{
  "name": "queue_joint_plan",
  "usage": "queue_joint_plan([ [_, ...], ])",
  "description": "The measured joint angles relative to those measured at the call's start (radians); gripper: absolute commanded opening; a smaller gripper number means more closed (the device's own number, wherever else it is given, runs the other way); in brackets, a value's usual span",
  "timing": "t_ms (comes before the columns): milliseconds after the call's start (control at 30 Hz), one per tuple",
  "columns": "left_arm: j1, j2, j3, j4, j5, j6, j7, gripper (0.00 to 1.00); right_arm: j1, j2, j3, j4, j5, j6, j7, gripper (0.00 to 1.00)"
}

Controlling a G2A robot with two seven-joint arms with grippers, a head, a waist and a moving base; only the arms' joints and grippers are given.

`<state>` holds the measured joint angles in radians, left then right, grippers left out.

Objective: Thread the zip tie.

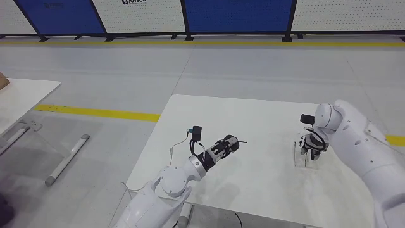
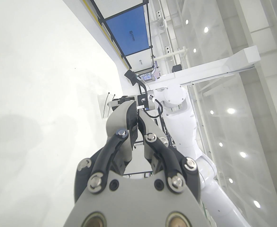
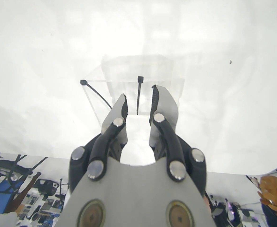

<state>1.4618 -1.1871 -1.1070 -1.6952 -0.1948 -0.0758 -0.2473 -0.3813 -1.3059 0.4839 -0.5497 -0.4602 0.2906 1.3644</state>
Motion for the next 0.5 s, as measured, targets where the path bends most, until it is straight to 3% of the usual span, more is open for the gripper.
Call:
queue_joint_plan([
  [100,0.0,0.0,0.0,0.0,0.0,0.0,0.0,0.0,0.006,-0.018,-0.009,0.03,-0.004,-0.011,0.002,0.22],
  [267,0.0,0.0,0.0,0.0,0.0,0.0,0.0,0.0,0.018,-0.049,-0.022,0.084,-0.015,-0.016,0.002,0.0],
  [500,0.0,0.0,0.0,0.0,0.0,0.0,0.0,0.0,0.034,-0.077,-0.017,0.156,-0.004,-0.055,-0.01,0.0],
])
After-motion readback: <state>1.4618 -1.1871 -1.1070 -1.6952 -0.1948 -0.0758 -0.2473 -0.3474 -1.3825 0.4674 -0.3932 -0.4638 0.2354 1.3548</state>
